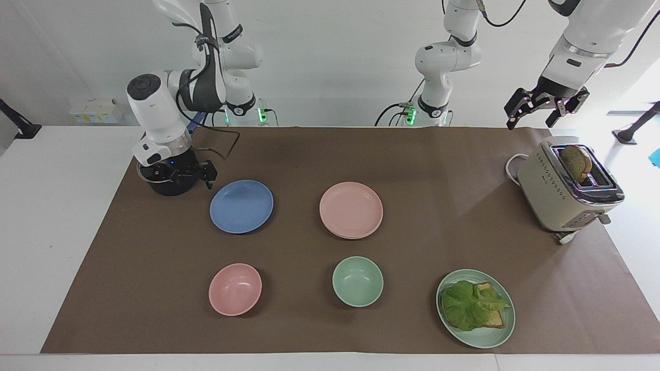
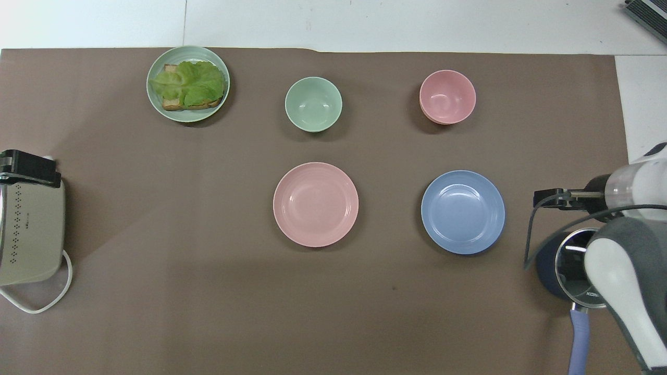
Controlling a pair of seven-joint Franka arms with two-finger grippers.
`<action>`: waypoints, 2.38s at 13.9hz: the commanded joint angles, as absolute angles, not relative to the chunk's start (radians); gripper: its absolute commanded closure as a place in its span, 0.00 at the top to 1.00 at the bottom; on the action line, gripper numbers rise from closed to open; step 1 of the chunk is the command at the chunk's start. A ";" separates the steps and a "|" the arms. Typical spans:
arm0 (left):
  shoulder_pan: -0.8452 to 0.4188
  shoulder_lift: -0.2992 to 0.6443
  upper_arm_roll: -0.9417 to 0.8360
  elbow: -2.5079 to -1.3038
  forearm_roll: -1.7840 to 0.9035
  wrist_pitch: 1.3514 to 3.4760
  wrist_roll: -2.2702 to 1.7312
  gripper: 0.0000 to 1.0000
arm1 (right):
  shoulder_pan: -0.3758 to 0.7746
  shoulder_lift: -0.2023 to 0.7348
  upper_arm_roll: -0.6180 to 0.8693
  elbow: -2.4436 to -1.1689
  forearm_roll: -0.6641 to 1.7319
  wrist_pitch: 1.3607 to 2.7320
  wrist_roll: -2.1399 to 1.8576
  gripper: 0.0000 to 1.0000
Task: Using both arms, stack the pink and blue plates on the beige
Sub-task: 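Reach the right gripper to the rim of the blue plate and grasp, then carry the blue plate with the right gripper onto the pink plate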
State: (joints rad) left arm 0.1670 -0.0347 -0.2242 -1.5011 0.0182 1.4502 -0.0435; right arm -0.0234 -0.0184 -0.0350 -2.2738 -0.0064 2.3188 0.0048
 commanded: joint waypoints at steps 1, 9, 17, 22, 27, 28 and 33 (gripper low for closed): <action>0.176 -0.041 -0.229 -1.500 0.028 1.433 -0.034 1.00 | -0.037 0.070 -0.029 -2.275 0.006 2.411 -0.041 0.93; 0.176 -0.041 -0.229 -1.500 0.028 1.433 -0.034 1.00 | -0.008 0.127 -0.025 -2.289 0.061 2.437 -0.071 0.59; 0.176 -0.041 -0.229 -1.500 0.028 1.433 -0.034 1.00 | -0.002 0.124 -0.025 -2.280 0.064 2.427 -0.071 0.00; 0.176 -0.041 -0.229 -1.502 0.028 1.433 -0.034 1.00 | 0.029 0.026 -0.021 -2.276 0.066 2.343 -0.071 0.00; 0.176 -0.041 -0.229 -1.500 0.028 1.433 -0.034 1.00 | 0.164 -0.002 -0.020 -2.201 0.241 2.267 -0.037 0.00; 0.176 -0.041 -0.229 -1.502 0.028 1.433 -0.034 1.00 | 0.210 0.014 -0.020 -2.177 0.241 2.278 0.021 0.00; 0.176 -0.041 -0.229 -1.502 0.028 1.433 -0.034 1.00 | 0.418 0.122 -0.020 -2.028 0.239 2.286 0.322 0.00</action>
State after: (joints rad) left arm 0.1671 -0.0347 -0.2242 -1.5011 0.0182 1.4480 -0.0435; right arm 0.3694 0.0460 -0.0161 -2.1020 0.2189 2.2849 0.2621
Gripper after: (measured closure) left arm 0.000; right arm 0.947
